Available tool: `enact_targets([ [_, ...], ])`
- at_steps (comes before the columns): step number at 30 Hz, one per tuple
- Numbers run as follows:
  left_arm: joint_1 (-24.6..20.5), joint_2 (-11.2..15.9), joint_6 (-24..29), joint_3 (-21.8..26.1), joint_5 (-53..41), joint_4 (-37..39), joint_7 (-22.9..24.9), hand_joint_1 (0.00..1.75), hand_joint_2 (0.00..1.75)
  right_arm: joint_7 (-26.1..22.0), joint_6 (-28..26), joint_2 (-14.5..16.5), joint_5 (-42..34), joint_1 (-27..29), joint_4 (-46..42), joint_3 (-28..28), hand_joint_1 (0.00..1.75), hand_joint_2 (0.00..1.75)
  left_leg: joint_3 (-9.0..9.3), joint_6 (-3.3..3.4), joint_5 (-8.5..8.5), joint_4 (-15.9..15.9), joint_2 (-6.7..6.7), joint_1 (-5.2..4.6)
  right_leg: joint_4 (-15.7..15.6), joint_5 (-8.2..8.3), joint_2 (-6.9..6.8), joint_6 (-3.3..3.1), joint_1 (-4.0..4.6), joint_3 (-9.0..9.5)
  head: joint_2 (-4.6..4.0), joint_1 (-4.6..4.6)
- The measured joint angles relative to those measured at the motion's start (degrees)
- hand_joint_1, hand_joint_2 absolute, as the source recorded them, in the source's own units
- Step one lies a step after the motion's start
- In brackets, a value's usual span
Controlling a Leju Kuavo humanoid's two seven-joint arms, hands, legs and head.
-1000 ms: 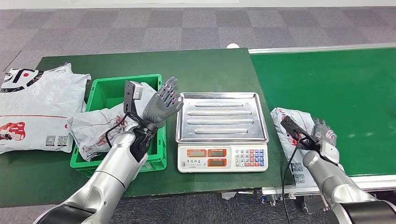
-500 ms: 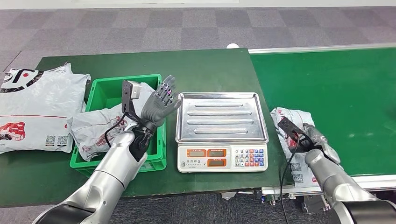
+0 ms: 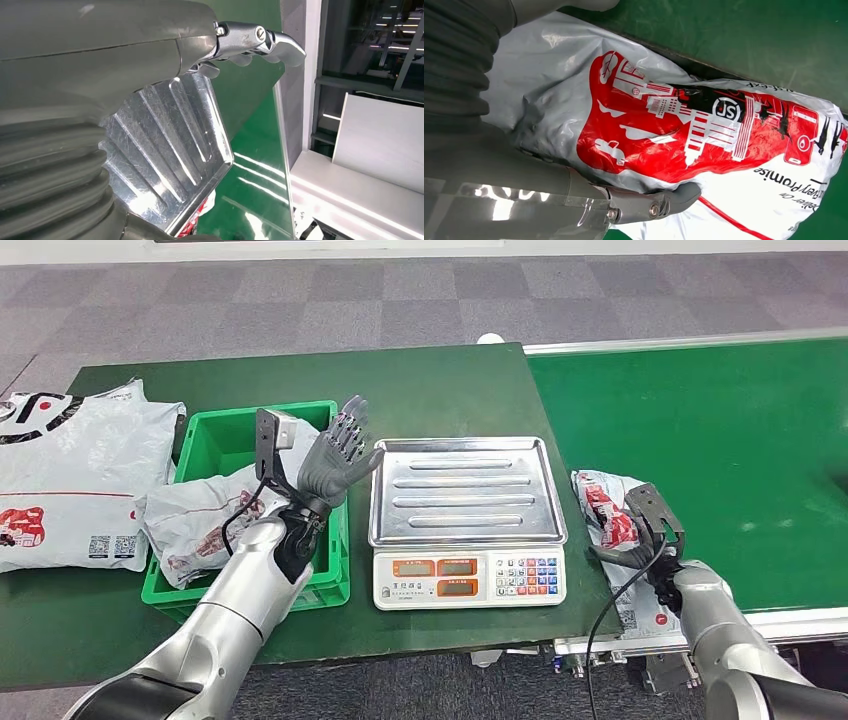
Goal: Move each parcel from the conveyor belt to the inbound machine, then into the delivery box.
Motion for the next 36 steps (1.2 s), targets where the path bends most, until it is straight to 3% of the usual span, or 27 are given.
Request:
enact_targets([
  [14, -0.1, 0.0, 0.0, 0.0, 0.0, 0.1, 0.0, 0.0, 1.75, 0.1, 0.4, 0.5, -0.6, 0.2, 0.0, -1.0, 0.0, 1.75, 0.04, -0.02, 0.01, 0.0, 0.0, 0.05, 0.0, 0.01, 0.0, -0.02, 0.0, 0.06, 0.0, 0.0],
  [21, -0.5, 0.1, -0.2, 0.0, -0.1, 1.0, -1.2, 0.0, 1.75, -0.7, 4.6, 2.4, -10.7, 2.5, -0.2, -4.4, 0.04, 1.75, 0.23, -0.19, -0.12, 0.0, 0.18, 0.09, 0.0, 0.0, 0.22, -0.09, 0.16, 0.2, 0.01, 0.0],
  [25, -0.6, 0.2, -0.1, 0.0, -0.5, 1.4, -1.3, 0.0, 1.75, 0.0, 5.7, 4.6, -19.1, 4.4, -1.9, -6.9, 1.75, 1.75, 0.56, -0.51, -0.36, 0.0, 0.44, 0.3, 0.0, -0.09, 0.54, -0.34, 0.31, 0.42, 0.01, 0.01],
  [30, 0.3, 0.5, 0.9, 0.0, -1.8, 0.7, -0.7, 0.0, 1.75, -3.0, 0.3, 7.1, -16.2, 8.0, -8.7, -5.6, 1.75, 1.75, 0.82, -0.79, -0.53, -0.1, 0.77, 0.53, 0.0, -0.15, 0.91, -0.65, 0.4, 0.53, -0.01, -0.01],
  [36, 2.5, 0.7, 1.1, 0.0, -3.3, -1.3, 0.0, 0.0, 1.75, 0.6, -3.4, 9.1, -13.1, 12.7, -20.4, -3.5, 1.75, 1.75, 1.0, -0.98, -0.54, -0.2, 0.89, 0.59, 0.1, -0.32, 1.0, -0.94, 0.45, 0.49, 0.01, 0.0],
])
